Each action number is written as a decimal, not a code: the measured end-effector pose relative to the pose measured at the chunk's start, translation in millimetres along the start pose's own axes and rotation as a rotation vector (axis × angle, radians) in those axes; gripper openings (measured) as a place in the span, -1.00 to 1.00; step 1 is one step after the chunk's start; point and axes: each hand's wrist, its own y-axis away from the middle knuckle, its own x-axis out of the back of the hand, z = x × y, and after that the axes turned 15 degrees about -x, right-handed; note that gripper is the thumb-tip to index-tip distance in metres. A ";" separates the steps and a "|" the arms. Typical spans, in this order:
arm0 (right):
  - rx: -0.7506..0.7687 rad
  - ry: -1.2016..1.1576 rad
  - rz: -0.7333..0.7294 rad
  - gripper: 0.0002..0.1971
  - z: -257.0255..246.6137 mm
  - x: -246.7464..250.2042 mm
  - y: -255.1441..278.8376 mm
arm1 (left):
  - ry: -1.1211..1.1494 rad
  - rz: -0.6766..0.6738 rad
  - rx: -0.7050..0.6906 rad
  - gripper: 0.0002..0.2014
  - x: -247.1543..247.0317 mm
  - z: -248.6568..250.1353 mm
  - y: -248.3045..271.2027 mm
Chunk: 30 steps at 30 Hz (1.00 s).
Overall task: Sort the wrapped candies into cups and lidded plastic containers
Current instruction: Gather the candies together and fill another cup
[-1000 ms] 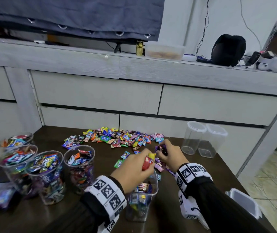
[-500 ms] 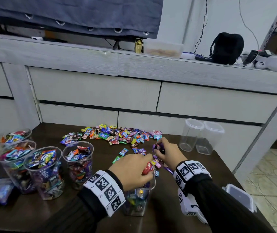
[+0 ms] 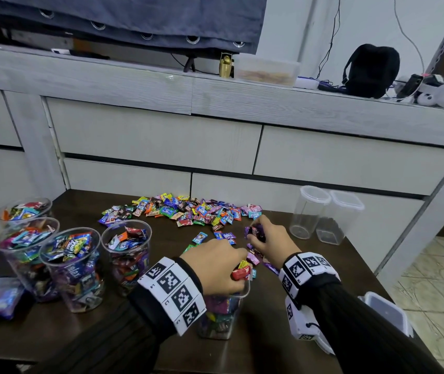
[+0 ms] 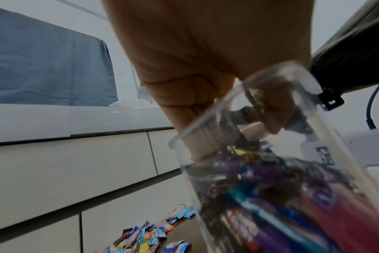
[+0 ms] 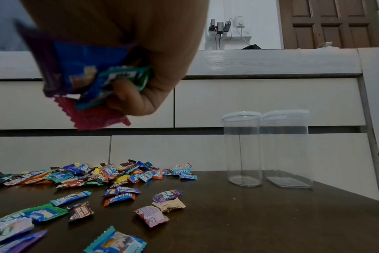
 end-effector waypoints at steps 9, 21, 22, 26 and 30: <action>-0.011 0.024 -0.009 -0.72 1.1 3.0 -2.9 | -0.158 -0.160 -0.013 -0.52 9.8 1.3 -5.3; -0.005 0.003 -0.020 -0.75 1.1 -1.2 -2.9 | 0.006 -0.093 0.041 -0.48 13.9 -5.9 1.3; -0.006 0.008 -0.022 -0.75 1.6 -1.2 -2.8 | 0.049 -0.066 0.049 -0.50 13.2 -7.2 4.9; -0.016 0.020 -0.022 -0.74 3.6 -0.9 -2.4 | 0.125 0.031 0.058 -0.53 7.0 -9.6 17.9; -0.006 0.014 0.015 -0.74 2.8 3.5 -4.5 | 0.187 0.164 0.011 -0.45 1.2 -12.6 28.6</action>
